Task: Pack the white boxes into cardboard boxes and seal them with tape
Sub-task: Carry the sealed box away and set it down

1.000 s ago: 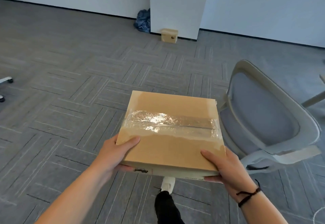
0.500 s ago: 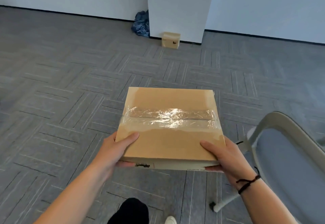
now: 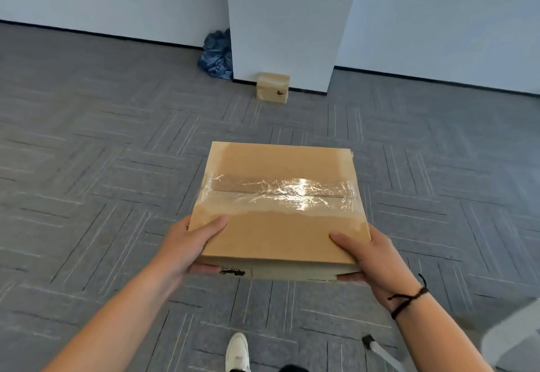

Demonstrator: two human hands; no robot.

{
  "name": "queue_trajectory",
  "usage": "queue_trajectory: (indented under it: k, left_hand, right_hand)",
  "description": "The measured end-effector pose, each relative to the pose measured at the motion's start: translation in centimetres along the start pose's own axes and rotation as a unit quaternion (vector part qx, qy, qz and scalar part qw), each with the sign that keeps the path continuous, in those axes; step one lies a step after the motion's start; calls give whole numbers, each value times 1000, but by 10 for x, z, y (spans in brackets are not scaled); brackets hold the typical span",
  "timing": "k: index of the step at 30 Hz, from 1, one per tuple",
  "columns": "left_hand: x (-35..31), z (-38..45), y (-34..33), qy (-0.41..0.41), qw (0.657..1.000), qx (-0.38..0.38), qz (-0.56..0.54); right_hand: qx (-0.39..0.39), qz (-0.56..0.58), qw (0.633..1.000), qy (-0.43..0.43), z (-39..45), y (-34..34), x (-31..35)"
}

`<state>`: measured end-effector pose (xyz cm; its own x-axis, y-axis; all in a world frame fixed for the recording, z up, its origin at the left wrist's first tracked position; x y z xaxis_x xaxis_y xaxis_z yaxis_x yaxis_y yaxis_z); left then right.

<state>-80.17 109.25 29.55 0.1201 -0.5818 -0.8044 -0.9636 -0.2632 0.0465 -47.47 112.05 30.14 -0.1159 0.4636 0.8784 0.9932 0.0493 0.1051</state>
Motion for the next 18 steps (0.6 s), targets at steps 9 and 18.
queue_trajectory:
  k: [9, 18]
  left_hand:
    - [-145, 187, -24, -14, 999, 20, 44]
    - [-288, 379, -74, -8, 998, 5, 60]
  right_hand:
    - [-33, 36, 999, -4, 181, -32, 90]
    - [-21, 51, 998, -6, 408, -37, 201]
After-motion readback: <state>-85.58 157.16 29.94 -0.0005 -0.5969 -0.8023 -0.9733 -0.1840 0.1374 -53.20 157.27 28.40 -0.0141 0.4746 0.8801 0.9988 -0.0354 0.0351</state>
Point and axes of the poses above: each hand's wrist, its own z-axis towards the middle knuckle, its own y-axis out of the back of the hand, x = y × z, the point moved 6 cm from there along z, towards the middle knuckle, and after that the axes turned 1 degree about y, right-handed, at the moved point
